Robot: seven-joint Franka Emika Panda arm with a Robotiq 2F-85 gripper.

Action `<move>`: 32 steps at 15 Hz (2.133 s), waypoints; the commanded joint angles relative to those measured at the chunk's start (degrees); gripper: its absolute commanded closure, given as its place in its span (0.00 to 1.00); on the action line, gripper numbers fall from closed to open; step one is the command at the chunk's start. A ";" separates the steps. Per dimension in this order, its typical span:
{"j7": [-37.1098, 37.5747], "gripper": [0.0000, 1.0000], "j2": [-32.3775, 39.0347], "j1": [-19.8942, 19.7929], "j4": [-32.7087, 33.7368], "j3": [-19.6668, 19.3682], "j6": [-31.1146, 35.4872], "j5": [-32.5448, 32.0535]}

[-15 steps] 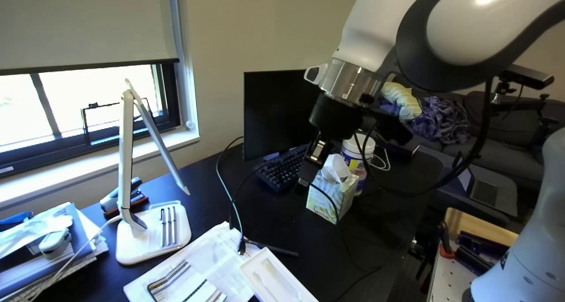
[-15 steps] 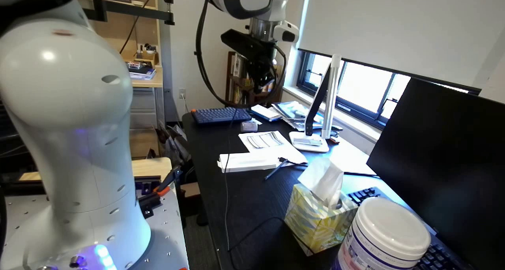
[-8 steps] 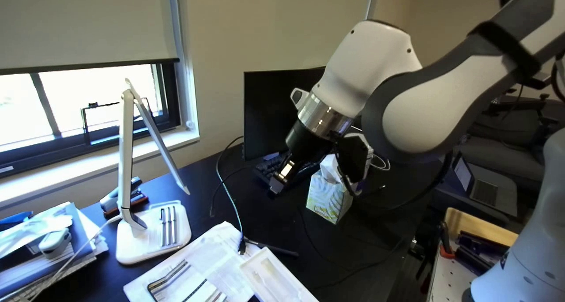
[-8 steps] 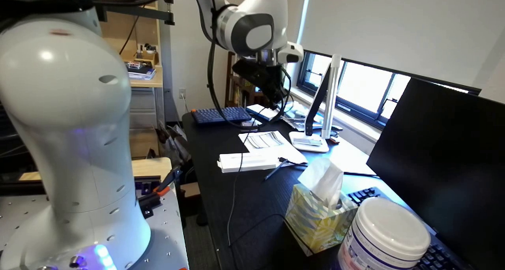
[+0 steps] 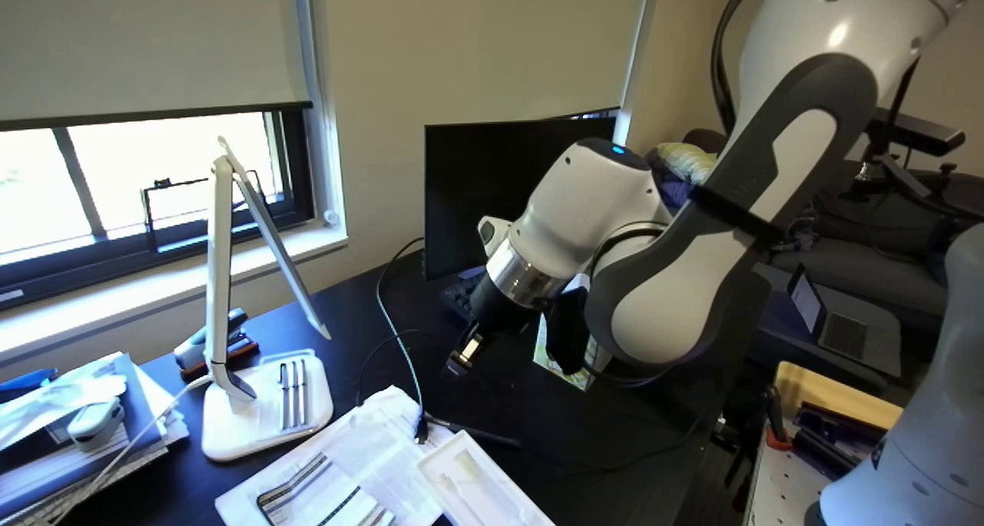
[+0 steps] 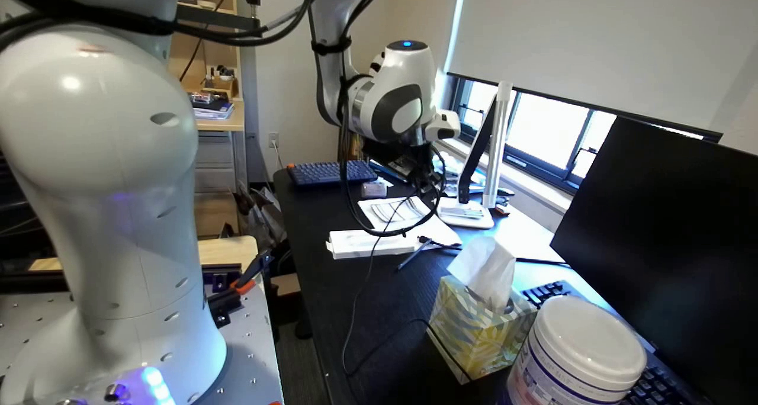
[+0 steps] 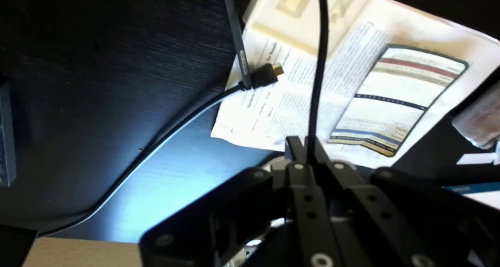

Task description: Move the black cable to the left

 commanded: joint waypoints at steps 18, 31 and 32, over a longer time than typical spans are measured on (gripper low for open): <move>2.09 0.19 1.99 -0.15 5.50 9.12 -6.30 6.54; 0.03 0.00 -19.30 -12.01 -2.24 7.36 -19.91 21.22; -1.13 0.00 -20.53 -11.76 -2.22 6.58 -22.13 21.60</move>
